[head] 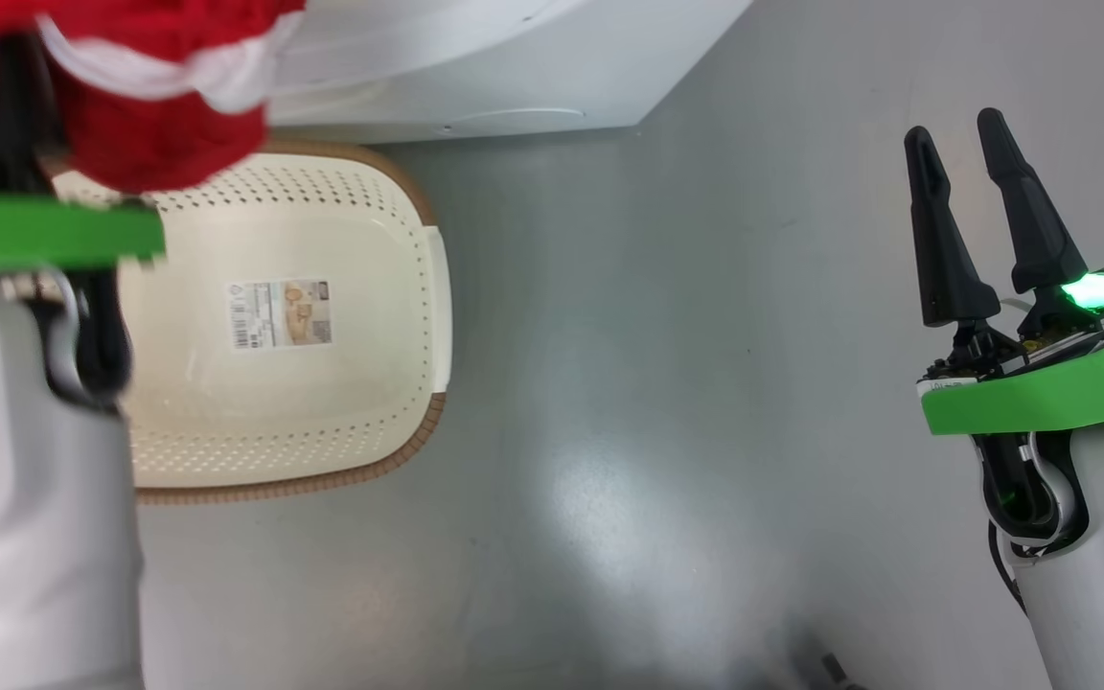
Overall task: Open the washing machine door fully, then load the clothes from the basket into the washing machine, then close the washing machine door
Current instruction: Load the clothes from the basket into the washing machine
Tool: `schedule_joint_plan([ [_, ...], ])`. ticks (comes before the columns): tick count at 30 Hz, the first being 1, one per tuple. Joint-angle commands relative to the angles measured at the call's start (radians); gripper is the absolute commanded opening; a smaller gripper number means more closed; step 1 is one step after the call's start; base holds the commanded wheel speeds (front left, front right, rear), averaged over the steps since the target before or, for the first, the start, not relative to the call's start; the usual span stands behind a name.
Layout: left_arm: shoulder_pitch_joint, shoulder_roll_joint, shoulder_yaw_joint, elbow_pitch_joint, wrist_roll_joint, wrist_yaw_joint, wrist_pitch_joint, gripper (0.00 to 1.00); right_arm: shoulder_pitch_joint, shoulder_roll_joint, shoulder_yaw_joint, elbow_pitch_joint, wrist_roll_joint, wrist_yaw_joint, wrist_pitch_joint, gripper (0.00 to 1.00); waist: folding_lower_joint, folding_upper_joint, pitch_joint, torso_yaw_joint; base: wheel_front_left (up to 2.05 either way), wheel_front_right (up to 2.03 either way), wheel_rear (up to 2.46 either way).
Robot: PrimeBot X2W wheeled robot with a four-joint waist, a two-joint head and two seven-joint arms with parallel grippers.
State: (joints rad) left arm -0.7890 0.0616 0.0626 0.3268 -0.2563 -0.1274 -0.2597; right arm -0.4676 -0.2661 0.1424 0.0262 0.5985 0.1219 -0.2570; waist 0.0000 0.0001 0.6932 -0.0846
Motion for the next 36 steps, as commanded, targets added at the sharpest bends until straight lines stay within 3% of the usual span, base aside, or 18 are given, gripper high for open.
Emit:
schedule_joint_plan([
  [1,-0.066,0.048,0.005,0.005,0.018,-0.003,-0.002,0.00,0.027,0.004,0.017,-0.025,0.003,0.009,-0.005,1.00,0.0000,-0.0001,0.015,-0.015,0.00,0.00,0.00],
  [14,-0.479,0.129,-0.043,0.349,0.054,-0.003,0.020,0.00,0.008,0.035,0.004,-0.040,0.005,0.009,-0.005,1.00,0.0000,-0.0001,0.107,-0.095,0.00,0.00,0.00],
  [20,-0.645,0.146,-0.070,0.442,0.092,0.014,0.004,0.00,-0.003,0.044,0.005,-0.046,0.004,0.009,-0.005,1.00,0.0000,-0.0001,0.150,-0.127,0.00,0.00,0.00],
  [22,-0.684,0.155,-0.090,0.437,0.123,0.022,0.000,0.00,-0.003,0.045,0.004,-0.048,0.003,0.009,-0.005,1.00,0.0000,-0.0001,0.161,-0.135,0.00,0.00,0.00],
  [29,-0.666,0.142,-0.064,0.149,0.174,0.089,-0.002,0.00,-0.013,0.053,0.010,-0.051,0.003,0.009,-0.005,1.00,0.0000,-0.0001,0.185,-0.155,0.00,0.00,0.00],
  [31,-0.630,0.136,-0.049,0.166,0.171,0.098,-0.002,0.00,-0.012,0.054,0.011,-0.048,0.001,0.009,-0.005,1.00,0.0000,-0.0001,0.180,-0.154,0.00,0.00,0.00],
  [32,-0.621,0.135,-0.044,0.181,0.169,0.100,-0.002,0.15,-0.011,0.054,0.010,-0.047,0.001,0.009,-0.005,1.00,0.0000,-0.0001,0.178,-0.152,0.00,0.00,0.00],
  [34,-0.609,0.130,-0.039,0.236,0.161,0.098,-0.002,1.00,-0.009,0.054,0.010,-0.045,0.000,0.009,-0.005,1.00,0.0000,-0.0001,0.174,-0.147,0.00,0.00,0.00],
  [36,-0.609,0.125,-0.036,0.295,0.156,0.096,-0.002,1.00,-0.010,0.055,0.013,-0.043,-0.001,0.009,-0.005,1.00,0.0000,-0.0001,0.170,-0.141,0.00,0.00,0.00],
])
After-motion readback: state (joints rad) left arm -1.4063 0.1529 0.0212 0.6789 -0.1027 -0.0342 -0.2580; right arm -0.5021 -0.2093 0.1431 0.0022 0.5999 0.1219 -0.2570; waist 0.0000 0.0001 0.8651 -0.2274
